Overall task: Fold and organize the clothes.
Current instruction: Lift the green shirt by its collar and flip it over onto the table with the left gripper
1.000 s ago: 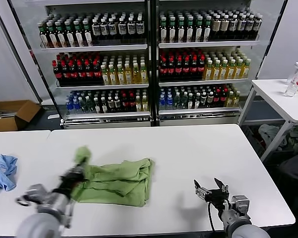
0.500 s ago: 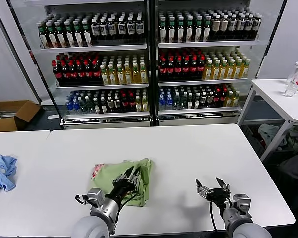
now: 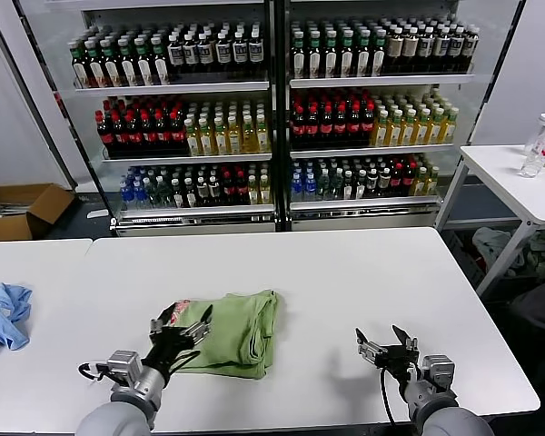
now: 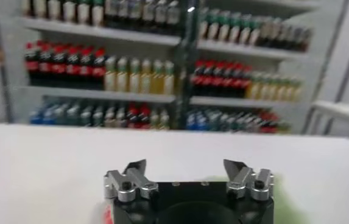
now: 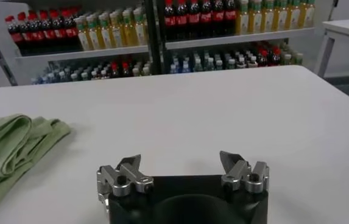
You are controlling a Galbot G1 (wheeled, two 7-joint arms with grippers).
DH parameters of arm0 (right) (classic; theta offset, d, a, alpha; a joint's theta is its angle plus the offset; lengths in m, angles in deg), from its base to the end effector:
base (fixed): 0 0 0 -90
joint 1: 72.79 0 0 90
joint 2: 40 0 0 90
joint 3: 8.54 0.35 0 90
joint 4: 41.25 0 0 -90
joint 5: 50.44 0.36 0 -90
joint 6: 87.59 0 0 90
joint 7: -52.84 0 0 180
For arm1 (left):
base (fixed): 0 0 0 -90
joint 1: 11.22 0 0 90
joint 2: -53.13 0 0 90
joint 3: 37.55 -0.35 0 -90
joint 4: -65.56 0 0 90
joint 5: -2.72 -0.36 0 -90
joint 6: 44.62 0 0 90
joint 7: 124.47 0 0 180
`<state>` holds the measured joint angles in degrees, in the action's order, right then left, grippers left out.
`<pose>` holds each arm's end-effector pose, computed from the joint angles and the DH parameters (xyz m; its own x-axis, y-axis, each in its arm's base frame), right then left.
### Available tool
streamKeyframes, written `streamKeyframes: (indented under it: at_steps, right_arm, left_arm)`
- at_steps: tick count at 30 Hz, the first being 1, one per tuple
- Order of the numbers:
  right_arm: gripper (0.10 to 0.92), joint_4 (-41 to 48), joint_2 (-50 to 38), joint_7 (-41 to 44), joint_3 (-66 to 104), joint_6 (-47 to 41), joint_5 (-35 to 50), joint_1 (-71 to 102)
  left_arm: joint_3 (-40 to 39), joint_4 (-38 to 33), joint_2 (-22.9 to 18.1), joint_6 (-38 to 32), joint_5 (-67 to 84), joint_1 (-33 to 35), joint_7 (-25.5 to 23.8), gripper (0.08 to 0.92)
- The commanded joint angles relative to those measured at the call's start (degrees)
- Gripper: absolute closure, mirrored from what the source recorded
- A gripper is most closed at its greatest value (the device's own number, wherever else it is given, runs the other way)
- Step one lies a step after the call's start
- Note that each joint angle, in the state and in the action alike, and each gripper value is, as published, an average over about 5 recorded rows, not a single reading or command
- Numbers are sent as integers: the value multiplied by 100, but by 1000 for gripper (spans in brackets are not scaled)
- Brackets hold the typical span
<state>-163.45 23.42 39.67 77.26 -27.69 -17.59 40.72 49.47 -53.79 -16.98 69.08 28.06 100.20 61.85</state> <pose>0.2182 -0.0508 -0.2601 -0.8800 -0.1296 0.4570 -0.1050 0.9913 0.0788 0.2301 0.0437 -0.2715 -0.9357 0.1464 0.3209 0.1192 0.9875 -0.1031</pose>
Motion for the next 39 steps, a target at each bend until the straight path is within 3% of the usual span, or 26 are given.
streamKeyframes:
  at_steps: [1, 7, 12, 20, 32, 35, 39]
  right_arm:
    - [203, -25, 5, 0, -6, 2, -9, 18]
    - [203, -134, 32, 6, 73, 20, -33, 168]
    - [203, -222, 59, 6, 138, 32, -52, 281]
    - [203, -331, 62, -9, 202, 49, -53, 380]
    - [203, -482, 63, -20, 328, 54, -30, 528]
    - [203, -520, 40, -23, 388, 53, -1, 554]
    - [203, -574, 18, -27, 465, 53, 48, 575]
  left_arm:
    - [273, 1126, 36, 119, -334, -75, 129, 189]
    - [195, 1383, 57, 157, -16, -239, 99, 177]
    - [282, 1134, 40, 275, 1111, -115, -108, 199]
    - [519, 1121, -52, 461, 2476, -125, -482, 416]
    - [1208, 1556, -230, 700, 4923, -340, -462, 762]
    - [1527, 1437, -263, 695, 5326, -306, -405, 845]
    - [2412, 934, -117, 599, 5259, -155, -323, 885]
